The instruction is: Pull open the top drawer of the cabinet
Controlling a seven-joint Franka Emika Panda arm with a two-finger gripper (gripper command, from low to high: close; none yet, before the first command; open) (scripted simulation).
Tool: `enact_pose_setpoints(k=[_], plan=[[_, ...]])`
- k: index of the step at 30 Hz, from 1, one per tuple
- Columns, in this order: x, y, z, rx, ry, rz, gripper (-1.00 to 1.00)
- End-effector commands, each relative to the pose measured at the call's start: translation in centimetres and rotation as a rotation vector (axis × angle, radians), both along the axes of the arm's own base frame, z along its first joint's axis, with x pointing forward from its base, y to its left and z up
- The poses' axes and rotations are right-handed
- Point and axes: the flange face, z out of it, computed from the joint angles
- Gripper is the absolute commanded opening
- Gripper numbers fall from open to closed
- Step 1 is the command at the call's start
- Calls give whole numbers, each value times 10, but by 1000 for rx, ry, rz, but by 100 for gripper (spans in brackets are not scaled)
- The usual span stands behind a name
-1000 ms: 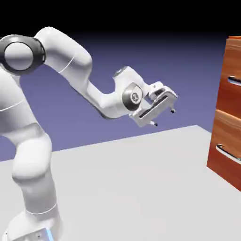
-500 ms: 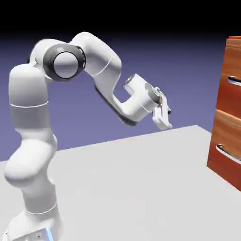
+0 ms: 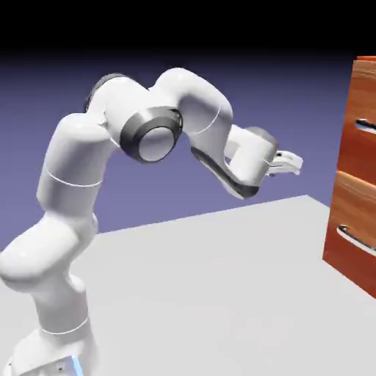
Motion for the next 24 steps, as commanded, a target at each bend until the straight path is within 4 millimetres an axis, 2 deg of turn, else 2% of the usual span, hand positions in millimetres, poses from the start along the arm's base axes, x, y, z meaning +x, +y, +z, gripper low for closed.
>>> enact_pose_setpoints(k=[1, 5, 9, 13, 18, 19, 24], plan=[[5, -4, 4, -48, -29, 32, 0], [24, -26, 22, -244, -151, 135, 0], [42, -58, 44, -449, -278, 194, 0], [58, -101, 68, -667, -397, 207, 0], [72, -168, 99, -947, -508, 161, 0], [72, -168, 99, -947, -508, 161, 0], [105, -170, 101, -943, -508, 159, 0]])
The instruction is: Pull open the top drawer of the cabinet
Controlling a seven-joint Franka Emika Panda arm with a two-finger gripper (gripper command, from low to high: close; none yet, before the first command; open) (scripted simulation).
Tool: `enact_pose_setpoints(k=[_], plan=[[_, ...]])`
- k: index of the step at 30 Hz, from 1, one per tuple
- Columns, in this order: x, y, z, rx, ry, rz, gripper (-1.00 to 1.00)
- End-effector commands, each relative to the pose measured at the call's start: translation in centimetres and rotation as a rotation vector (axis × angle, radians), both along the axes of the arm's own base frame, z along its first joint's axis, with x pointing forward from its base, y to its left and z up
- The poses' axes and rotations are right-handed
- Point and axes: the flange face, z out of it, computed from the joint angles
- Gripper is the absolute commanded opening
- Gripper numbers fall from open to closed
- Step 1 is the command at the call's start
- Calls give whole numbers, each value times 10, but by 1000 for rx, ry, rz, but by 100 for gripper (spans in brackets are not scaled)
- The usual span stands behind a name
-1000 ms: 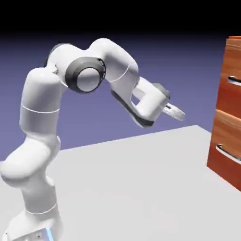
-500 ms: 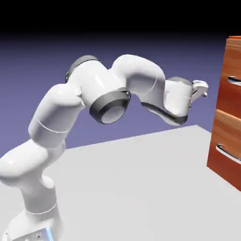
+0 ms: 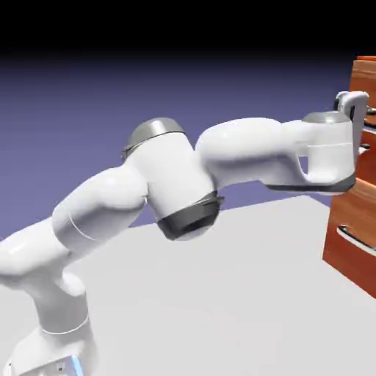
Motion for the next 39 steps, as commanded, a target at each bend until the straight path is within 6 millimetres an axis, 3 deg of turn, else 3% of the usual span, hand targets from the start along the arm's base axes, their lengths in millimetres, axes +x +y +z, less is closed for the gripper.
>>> enact_pose_setpoints(k=[1, 3, 4, 7, 14, 30, 37, 39], plan=[[6, 0, -1, -1, 0, 0, 0], [18, 2, -2, -4, 1, 1, 0], [18, 2, -2, -4, 1, 1, -100], [6, 2, -2, -4, 1, 1, -100], [-39, 1, -2, -4, 1, 1, -100], [-173, 2, -3, -4, 0, 1, -100], [-171, 2, -3, -4, 0, 1, -100], [-181, 1, -2, -4, 1, 1, -100]])
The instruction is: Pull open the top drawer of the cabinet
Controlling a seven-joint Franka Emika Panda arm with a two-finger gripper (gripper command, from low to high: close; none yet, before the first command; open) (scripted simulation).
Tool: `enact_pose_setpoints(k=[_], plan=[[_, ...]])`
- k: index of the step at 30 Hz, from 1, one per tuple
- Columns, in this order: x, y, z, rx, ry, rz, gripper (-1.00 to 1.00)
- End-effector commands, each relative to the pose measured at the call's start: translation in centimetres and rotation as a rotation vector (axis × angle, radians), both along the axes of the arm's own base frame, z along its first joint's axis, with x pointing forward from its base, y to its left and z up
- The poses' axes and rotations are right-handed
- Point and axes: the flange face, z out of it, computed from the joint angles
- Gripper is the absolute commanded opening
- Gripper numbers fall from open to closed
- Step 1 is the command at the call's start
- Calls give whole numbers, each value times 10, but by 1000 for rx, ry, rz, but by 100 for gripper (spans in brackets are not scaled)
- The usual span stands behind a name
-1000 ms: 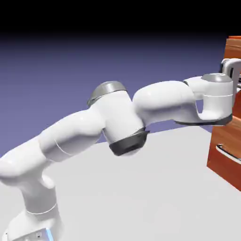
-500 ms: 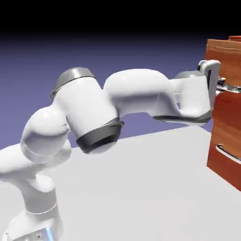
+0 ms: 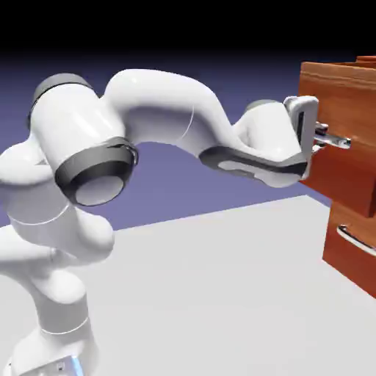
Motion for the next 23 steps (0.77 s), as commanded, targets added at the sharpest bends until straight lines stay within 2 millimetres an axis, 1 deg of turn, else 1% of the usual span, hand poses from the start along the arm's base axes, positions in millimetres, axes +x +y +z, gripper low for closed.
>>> enact_pose_setpoints(k=[1, 5, 7, 8, 11, 14, 18, 20, 23], plan=[[-7, 0, 0, -1, 0, 1, -100], [-33, 0, 0, -1, 1, 0, -100], [-50, 0, 1, -2, -3, 1, -100], [-55, 0, 2, -4, -7, 0, -100], [-59, 0, 4, -4, -13, -1, -100], [-53, 0, 0, -1, 1, 0, -100], [-62, 0, 0, -1, 1, 1, -100], [-70, -1, 3, -2, -15, -1, -100], [-73, -1, 7, -2, -28, -5, -100]])
